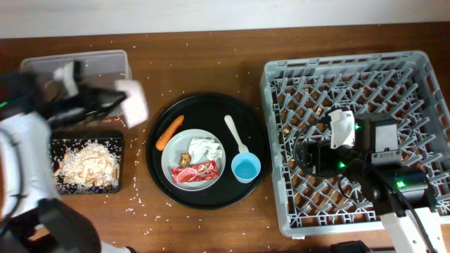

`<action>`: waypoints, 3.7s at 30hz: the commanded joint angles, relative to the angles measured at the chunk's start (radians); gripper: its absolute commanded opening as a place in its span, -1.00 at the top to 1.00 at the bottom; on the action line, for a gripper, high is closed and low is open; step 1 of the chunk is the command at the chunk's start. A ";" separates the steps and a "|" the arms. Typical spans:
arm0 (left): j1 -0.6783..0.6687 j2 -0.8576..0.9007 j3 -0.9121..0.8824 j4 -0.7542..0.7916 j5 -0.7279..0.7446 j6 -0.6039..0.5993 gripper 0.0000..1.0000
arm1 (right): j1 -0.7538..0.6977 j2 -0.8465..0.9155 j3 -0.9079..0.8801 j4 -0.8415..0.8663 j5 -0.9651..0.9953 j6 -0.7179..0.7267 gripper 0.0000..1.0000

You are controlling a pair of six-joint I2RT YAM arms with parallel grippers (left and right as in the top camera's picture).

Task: Sort waste into correct bins and load items into the dishwasher rack
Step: 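Return the pink bowl to the round black tray with left gripper, then grasp the white tissue with the left gripper and drop it in clear bin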

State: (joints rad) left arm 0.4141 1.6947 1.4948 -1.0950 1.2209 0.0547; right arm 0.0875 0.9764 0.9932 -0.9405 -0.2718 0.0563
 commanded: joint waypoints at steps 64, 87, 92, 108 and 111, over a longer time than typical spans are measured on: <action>-0.875 0.264 -0.131 0.187 -1.156 0.186 -0.36 | -0.091 -0.042 0.019 0.229 -0.307 0.056 -0.84; -0.732 -0.027 0.096 0.076 -1.360 0.025 0.99 | -0.091 -0.065 0.019 0.192 -0.266 0.051 -0.85; -0.453 -0.017 0.095 0.338 -1.357 -0.025 0.99 | -0.091 -0.065 0.019 0.191 -0.266 0.051 -0.85; -0.283 0.061 0.163 0.379 -1.012 -0.025 -0.87 | -0.090 -0.065 0.019 0.166 -0.266 0.052 -0.84; -0.307 -0.057 0.165 0.180 -0.850 -0.024 -0.87 | -0.091 -0.065 0.019 0.166 -0.266 0.052 -0.83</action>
State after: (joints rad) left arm 0.1322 1.7794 1.6215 -0.7967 0.1684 0.0292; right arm 0.0051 0.9188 0.9981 -0.7792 -0.5426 0.1188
